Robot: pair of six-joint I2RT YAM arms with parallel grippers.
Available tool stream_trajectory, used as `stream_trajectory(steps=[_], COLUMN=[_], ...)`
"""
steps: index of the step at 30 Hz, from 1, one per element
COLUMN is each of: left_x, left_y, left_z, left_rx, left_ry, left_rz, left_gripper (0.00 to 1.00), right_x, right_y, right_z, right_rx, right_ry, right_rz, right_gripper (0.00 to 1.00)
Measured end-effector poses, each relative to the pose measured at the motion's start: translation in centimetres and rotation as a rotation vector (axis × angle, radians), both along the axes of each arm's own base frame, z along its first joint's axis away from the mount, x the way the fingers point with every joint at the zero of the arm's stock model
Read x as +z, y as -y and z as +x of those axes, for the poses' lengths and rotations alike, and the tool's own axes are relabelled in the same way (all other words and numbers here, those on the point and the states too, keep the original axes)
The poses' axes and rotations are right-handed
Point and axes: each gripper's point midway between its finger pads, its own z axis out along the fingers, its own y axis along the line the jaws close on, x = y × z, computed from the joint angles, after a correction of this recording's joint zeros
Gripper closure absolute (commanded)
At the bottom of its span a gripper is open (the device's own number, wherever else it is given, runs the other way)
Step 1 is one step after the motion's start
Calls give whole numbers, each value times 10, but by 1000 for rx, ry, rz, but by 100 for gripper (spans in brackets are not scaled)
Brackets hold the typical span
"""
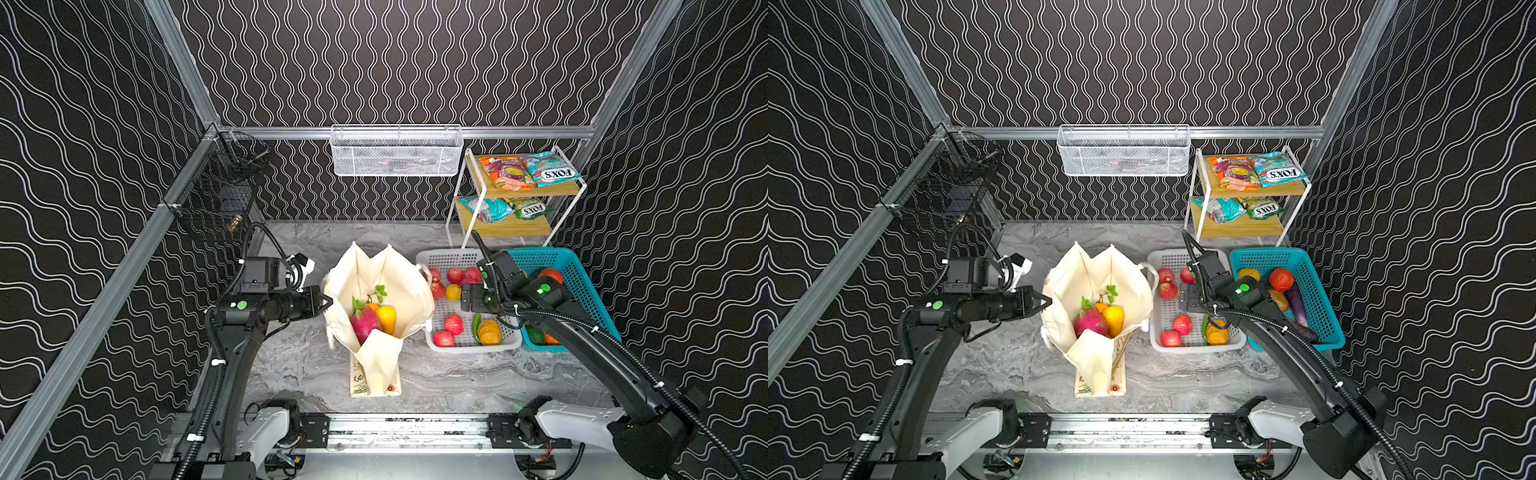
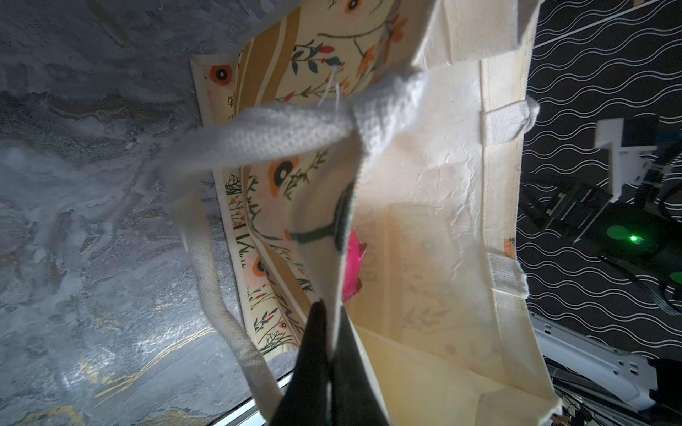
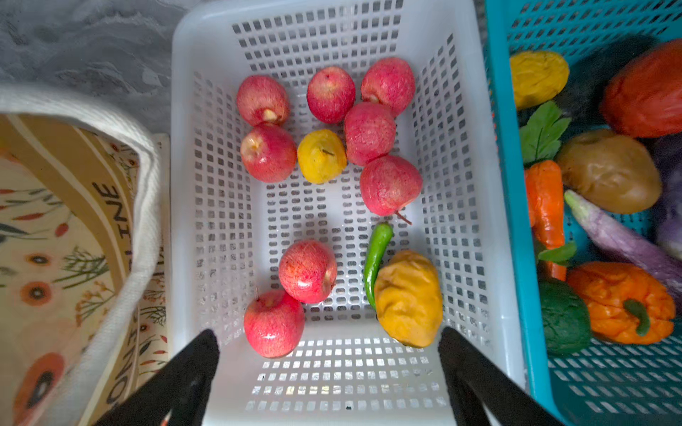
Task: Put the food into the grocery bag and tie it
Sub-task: 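Lower the right gripper onto a red apple in the basket and grasp it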
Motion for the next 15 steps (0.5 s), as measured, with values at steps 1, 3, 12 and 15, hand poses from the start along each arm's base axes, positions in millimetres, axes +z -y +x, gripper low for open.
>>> stream_trajectory(steps=[1, 3, 12, 15], left_x=[0, 0, -2, -1], left_y=[0, 0, 1, 1], left_z=[0, 0, 0, 1], left_rx=[0, 0, -2, -3], left_ry=[0, 0, 1, 3], left_rz=[0, 0, -4, -4], left_gripper=[100, 100, 100, 100], right_x=[-6, -17, -59, -68], right_y=[0, -3, -17, -23], right_z=[-1, -3, -7, -6], right_rx=[2, 12, 11, 4], right_ry=[-14, -47, -140, -157], right_rz=[-4, 0, 53, 80], right_gripper=[6, 7, 12, 14])
